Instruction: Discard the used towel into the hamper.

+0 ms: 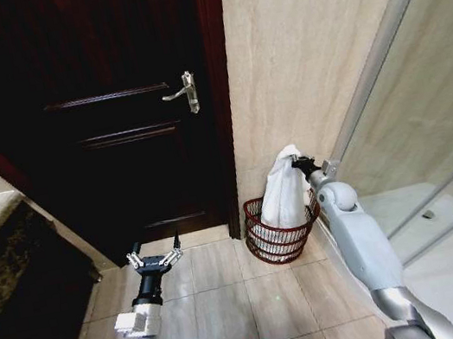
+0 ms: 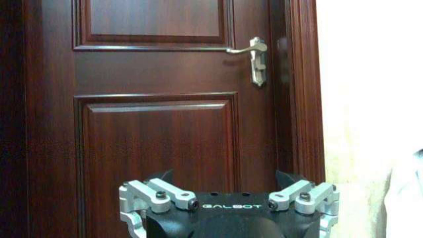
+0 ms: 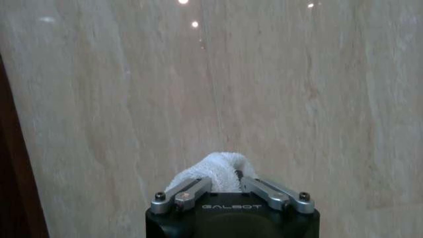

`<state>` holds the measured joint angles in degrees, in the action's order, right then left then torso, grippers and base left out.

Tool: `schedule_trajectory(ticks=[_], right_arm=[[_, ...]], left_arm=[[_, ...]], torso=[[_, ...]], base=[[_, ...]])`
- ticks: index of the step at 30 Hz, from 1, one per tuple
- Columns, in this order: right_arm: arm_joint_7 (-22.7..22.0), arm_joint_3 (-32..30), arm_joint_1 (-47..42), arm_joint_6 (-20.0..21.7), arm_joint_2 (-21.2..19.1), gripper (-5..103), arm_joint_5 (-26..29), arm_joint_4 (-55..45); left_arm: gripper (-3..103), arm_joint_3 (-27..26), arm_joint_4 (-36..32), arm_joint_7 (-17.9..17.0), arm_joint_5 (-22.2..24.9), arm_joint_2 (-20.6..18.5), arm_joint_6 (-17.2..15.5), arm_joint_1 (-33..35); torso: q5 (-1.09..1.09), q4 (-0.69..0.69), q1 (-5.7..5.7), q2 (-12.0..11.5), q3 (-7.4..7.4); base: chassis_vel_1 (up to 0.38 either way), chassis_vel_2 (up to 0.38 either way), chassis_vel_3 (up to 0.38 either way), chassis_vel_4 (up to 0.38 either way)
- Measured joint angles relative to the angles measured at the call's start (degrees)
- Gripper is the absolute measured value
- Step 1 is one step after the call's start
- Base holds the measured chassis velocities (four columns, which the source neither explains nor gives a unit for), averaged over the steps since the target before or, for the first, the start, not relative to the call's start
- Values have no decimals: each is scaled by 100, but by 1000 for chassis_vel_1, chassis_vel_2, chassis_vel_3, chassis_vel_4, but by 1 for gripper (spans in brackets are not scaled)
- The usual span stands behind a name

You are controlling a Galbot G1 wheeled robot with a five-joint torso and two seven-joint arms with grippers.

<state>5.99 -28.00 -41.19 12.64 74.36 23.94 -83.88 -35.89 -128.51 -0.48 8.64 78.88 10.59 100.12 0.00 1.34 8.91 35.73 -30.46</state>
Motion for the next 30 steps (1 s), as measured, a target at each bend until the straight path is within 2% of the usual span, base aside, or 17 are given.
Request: schedule_trajectory(ticks=[30], right_arm=[[-163,-60,-420,4,273,3,-50,312]], left_arm=[[100,114,70,1,-22,38,25,-32]], torso=[[0,0,-164,-378,215]], base=[[0,0,0,0]])
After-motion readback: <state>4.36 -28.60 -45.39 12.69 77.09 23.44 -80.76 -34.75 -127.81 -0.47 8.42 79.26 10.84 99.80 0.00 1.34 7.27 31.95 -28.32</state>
